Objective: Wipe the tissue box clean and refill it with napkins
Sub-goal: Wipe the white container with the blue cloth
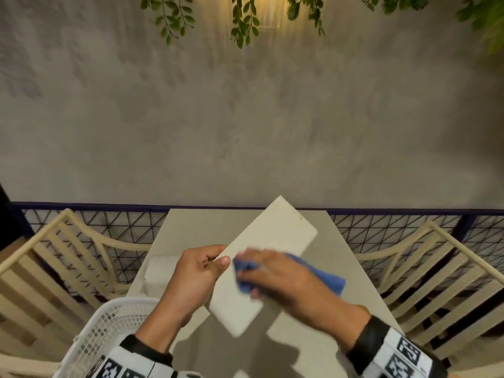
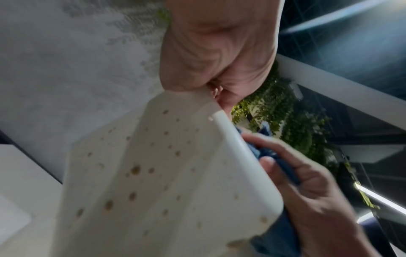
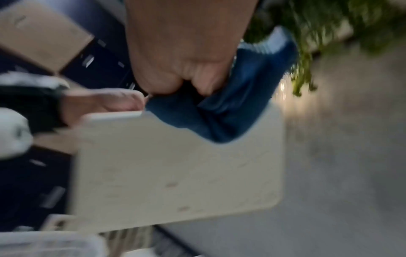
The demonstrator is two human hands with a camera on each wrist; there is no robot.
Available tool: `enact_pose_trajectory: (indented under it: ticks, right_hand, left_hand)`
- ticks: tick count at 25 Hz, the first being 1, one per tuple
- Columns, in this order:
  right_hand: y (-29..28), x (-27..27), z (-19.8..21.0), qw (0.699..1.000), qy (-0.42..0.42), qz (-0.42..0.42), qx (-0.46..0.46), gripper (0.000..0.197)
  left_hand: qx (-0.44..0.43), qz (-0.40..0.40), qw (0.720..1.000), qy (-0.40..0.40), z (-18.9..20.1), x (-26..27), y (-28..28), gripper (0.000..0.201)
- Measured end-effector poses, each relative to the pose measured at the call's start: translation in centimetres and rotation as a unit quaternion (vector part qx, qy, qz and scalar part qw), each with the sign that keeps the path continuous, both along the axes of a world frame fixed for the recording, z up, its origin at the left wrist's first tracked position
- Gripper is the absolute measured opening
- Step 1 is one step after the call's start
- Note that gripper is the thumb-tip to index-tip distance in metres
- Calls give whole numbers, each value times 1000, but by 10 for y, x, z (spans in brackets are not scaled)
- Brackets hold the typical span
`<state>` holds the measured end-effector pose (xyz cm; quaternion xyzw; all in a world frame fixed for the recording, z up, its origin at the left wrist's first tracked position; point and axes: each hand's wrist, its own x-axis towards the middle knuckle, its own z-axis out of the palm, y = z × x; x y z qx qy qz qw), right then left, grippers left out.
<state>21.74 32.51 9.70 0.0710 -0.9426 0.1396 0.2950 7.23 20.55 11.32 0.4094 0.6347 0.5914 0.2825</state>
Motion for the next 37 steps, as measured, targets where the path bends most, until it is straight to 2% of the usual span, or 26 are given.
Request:
enact_pose_trajectory:
  ticks: [2,3,6,7,8,10,14,15,17,19,21,22,23,24,25,26,28,30,31,32,33,34,35,37]
  right_hand:
    - [9,0,9,987,61,-138,-58,29]
    - [5,-2,9,982,71,-165,-66,33]
    - [-22,-7,5,996,4,-80,24,31]
    - [-14,-3,11,997,-13,-69,30,36]
    - [0,-1,18,995,-2,-99,-2,43]
    - [9,-1,27,985,31,-154,-72,41]
    - [3,-4,19,998,-19,-61,4,42]
    - [19,-3,21,995,3,-94,-20,45]
    - [28,-6,32,978,54,-172,-102,36]
    - [3,-12,23,990,21,-126,-59,31]
    - [-15,-4,7,997,-33,-62,19,39]
    - [-5,2,9,997,-30,-61,26,43]
    - [13,3,17,994,-8,-109,9,41]
    - [24,0,29,984,20,-173,-40,37]
    - [24,-8,38,975,27,-203,-85,32]
    - [18,-16,40,980,20,-183,-81,28]
    - [-9,-21,23,996,-25,-83,2,26]
    - [-5,1,14,996,-57,-24,58,49]
    - [13,7,20,996,-42,-58,52,56]
    - [25,5,27,992,-4,-124,14,51]
    - [24,-5,34,984,13,-173,-37,38]
    - [13,-15,38,982,25,-179,-54,26]
    - [-5,-23,32,989,12,-142,-37,23]
    - [-24,-16,7,999,-41,-26,12,30]
  left_hand:
    - [-4,4,1000,8,1,2,0,38]
    - [0,7,1000,13,2,3,0,36]
    - [25,4,999,20,4,3,-1,34]
    - [22,3,999,27,3,2,-3,37]
    - [17,4,999,34,3,2,-4,39]
    - [9,7,999,43,3,2,-6,39]
    - [20,3,999,44,1,2,-10,33]
    - [20,8,999,48,0,2,-11,33]
    - [20,21,998,51,-2,1,-10,34]
    - [35,21,999,37,-3,-1,-11,30]
    - [48,9,999,22,-4,-4,-16,32]
    - [45,5,999,25,-6,-4,-18,37]
    - [40,4,999,31,-7,-3,-20,41]
    - [34,6,999,35,-6,-1,-20,42]
    - [31,10,999,33,-5,0,-20,41]
    - [38,19,999,23,-4,-1,-20,40]
    - [62,36,997,-4,-1,-9,-24,39]
    - [68,36,997,5,-1,-11,-31,36]
    - [67,29,997,15,-1,-10,-31,34]
    - [58,24,998,20,-3,-6,-30,33]
    - [49,21,998,22,-4,-2,-27,33]
    - [42,27,998,25,-4,-1,-24,35]
    - [42,34,998,22,-3,-3,-23,36]
    - [43,43,998,9,-4,-9,-26,36]
